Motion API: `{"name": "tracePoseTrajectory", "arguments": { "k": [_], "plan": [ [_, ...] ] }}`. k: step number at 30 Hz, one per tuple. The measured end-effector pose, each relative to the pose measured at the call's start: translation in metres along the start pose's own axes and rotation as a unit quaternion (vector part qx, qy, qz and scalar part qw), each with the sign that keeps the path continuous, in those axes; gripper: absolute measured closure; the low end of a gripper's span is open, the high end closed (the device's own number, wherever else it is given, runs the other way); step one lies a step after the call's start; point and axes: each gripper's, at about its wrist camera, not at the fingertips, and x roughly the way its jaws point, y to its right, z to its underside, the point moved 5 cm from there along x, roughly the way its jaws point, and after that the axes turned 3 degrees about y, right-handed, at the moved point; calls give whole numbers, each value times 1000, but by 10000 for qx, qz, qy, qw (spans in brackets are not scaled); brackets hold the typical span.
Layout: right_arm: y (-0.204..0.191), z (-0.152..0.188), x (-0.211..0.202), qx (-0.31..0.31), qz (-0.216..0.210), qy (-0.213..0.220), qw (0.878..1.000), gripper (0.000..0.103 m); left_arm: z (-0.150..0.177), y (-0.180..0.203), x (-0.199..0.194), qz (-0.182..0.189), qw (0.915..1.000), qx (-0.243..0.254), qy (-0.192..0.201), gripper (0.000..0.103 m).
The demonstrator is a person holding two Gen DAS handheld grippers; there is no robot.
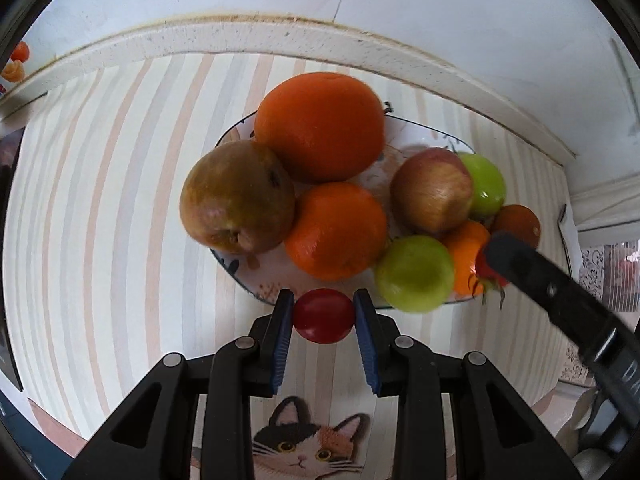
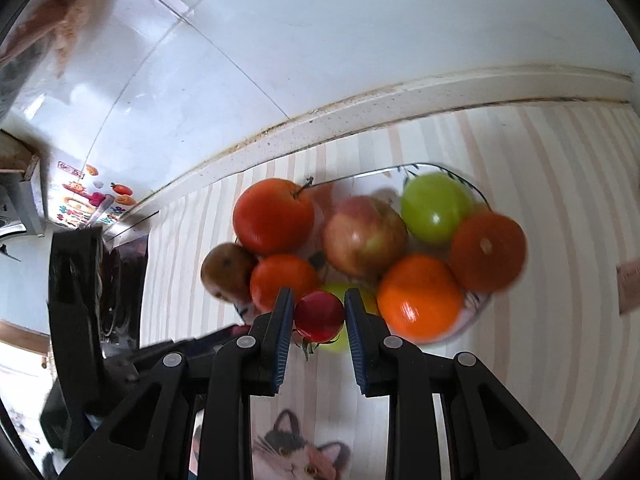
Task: Organize fruits
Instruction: 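Place the cherry tomatoes on the plate with the left gripper while the right places its tomato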
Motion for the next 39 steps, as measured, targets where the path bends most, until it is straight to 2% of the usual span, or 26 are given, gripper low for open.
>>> {"name": "tracePoseTrajectory", "arguments": {
  "k": [5,11,13,15,17,19,20,22,24,26,34,39],
  "plan": [
    [5,-8,21,1,135,-258,9996,75,1,-2,11,-80,9999,-18,-117,75],
    [16,-14,28,150,193,-284,9993,74,4,-6,20,-145,9995,-100,-246,75],
    [19,-14,30,188,209,-317,9991,64,4,-6,19,-164,9995,-129,-235,74],
    [22,-14,29,225,209,-313,9990,49,3,-6,20,-139,9995,-139,-228,70],
    [25,-15,26,259,220,-281,9990,47,2,-6,19,-148,9995,-169,-210,60],
    [27,-16,20,274,247,-227,9991,42,1,-5,16,-134,9997,-161,-159,54],
    [28,-17,15,275,253,-185,9991,37,1,-5,13,-141,9997,-154,-133,39],
    [29,-16,7,228,357,-130,9990,30,2,-3,7,-135,9998,-108,-61,20],
    [28,-14,-6,30,606,-10,9982,18,4,-3,1,-211,9998,-40,8,19],
    [30,-9,-16,-146,933,61,9955,13,7,-2,-4,-263,9996,16,55,15],
    [34,27,-54,-452,1465,282,9878,11,30,-4,-39,-624,9967,190,487,15],
    [28,49,-85,-553,1532,450,9856,11,49,-3,-67,-775,9931,240,850,15]
  ]
}}
